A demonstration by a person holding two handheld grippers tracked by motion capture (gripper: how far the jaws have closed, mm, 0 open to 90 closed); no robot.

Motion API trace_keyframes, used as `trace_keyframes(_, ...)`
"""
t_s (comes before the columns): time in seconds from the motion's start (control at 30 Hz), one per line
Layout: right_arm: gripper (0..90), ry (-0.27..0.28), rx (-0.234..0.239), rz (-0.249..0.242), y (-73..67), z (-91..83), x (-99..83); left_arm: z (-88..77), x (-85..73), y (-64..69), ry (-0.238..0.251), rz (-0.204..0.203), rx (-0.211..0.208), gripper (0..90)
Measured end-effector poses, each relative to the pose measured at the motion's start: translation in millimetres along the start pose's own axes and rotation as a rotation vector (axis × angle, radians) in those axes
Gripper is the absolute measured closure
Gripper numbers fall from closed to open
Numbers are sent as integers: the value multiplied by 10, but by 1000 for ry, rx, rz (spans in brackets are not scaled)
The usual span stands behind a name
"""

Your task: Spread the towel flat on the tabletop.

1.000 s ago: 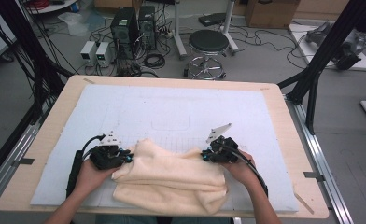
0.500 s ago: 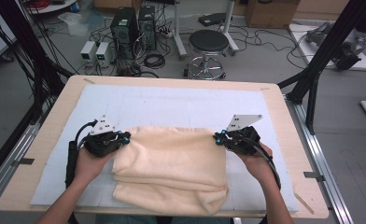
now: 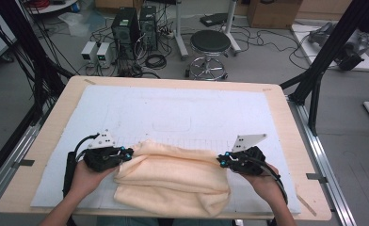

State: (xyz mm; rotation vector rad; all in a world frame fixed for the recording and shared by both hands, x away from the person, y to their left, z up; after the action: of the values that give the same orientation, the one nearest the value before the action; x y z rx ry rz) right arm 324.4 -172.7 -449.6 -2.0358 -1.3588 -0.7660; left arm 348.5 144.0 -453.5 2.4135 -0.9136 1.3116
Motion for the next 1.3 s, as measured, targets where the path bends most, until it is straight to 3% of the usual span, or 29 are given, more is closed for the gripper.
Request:
trace_keyframes(0.07,864,-6,-2,3,79,1,46,95,122,-101,1,-16,11,851)
trace_keyframes(0.13,864,-7,-19,11,241,-23,174,231,332,-263,9,-21,56,853)
trace_keyframes(0.2,865,-15,-67,-2,519,-94,406,388,716,-502,56,-71,89,854)
trace_keyframes(0.23,864,1,-105,8,716,-167,594,469,967,-666,83,-83,128,854)
trace_keyframes(0.27,849,25,-167,15,961,-268,821,542,1204,-845,92,-59,183,852)
trace_keyframes(0.3,775,57,-247,18,1211,-395,1053,595,1400,-1013,86,-44,248,825)
trace_keyframes(0.33,577,88,-312,39,1418,-503,1244,621,1526,-1149,60,-69,294,725)
trace_keyframes(0.37,533,102,-344,86,1576,-571,1357,627,1604,-1198,50,-141,273,592)
trace_keyframes(0.4,527,118,-309,134,1628,-574,1414,611,1654,-1164,75,-167,223,570)
trace_keyframes(0.43,527,117,-292,141,1633,-543,1430,596,1650,-1121,95,-140,218,605)
trace_keyframes(0.5,531,67,-283,99,1549,-398,1351,601,1503,-1034,71,-59,222,596)
trace_keyframes(0.57,533,32,-266,63,1418,-240,1189,608,1298,-939,63,-63,192,578)
trace_keyframes(0.63,533,27,-228,69,1273,-123,1002,600,1074,-824,45,-69,145,575)
trace_keyframes(0.73,531,20,-178,56,1021,-5,734,544,787,-627,32,-44,97,565)
trace_keyframes(0.93,504,33,-84,15,471,59,345,244,416,-231,77,-12,11,505)
trace_keyframes(1.13,468,57,8,-42,-2,75,159,-105,101,142,114,22,-82,463)
trace_keyframes(1.3,444,55,90,-52,-303,128,-46,-197,-234,335,58,77,-127,439)
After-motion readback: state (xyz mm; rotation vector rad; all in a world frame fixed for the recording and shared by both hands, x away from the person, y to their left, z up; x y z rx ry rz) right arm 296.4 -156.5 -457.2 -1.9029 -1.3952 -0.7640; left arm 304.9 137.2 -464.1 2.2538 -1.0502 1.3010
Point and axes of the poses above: each handheld gripper's, and its own axes: z roughly forward along the jaws, x roughly out of its top, y roughly to its right, the point moved 10 cm from there along z, roughly forward along the jaws, and after that the axes turned 13 degrees about x, right-handed, at the moved point
